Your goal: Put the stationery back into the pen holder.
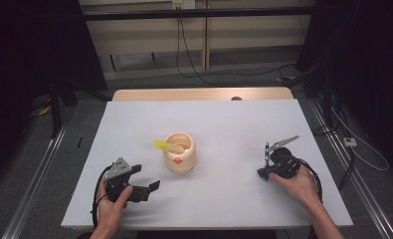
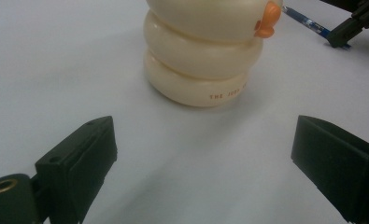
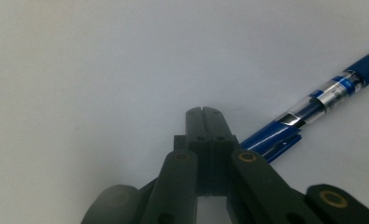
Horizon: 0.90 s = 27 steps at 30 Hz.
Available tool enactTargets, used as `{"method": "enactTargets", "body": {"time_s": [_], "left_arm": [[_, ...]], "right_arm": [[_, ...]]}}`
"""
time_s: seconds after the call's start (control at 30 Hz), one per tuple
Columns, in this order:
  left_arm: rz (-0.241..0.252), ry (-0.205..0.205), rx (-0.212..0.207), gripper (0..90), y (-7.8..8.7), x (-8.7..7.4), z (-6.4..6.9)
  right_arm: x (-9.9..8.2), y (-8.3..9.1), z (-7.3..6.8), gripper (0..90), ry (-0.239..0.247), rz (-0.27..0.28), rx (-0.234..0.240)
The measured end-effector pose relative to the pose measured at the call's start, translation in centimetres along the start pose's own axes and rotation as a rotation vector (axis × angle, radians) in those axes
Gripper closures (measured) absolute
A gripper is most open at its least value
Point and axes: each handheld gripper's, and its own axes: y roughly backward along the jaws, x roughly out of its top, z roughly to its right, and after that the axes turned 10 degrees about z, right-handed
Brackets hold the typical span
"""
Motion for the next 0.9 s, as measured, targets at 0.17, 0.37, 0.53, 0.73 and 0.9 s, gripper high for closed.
{"method": "enactTargets", "body": {"time_s": [0.17,0.37,0.53,0.73,0.9], "left_arm": [[0.000,0.001,0.000,6.8,0.0,0.0,0.0],[0.004,0.001,0.002,6.8,0.1,0.0,0.0],[0.004,0.001,0.002,6.8,0.1,0.0,0.0],[0.002,0.002,0.004,6.8,0.1,0.0,-0.1],[0.006,0.003,0.002,6.8,0.1,0.0,0.0]], "right_arm": [[-0.2,0.3,0.2,90.0,-0.002,-0.011,-0.007],[-0.3,0.7,0.2,90.0,0.001,-0.030,-0.024],[-0.5,0.9,0.4,90.0,-0.001,-0.029,-0.020],[-0.6,1.2,0.7,90.0,-0.004,-0.033,-0.029],[-0.8,1.4,1.1,90.0,-0.014,-0.032,-0.035]]}}
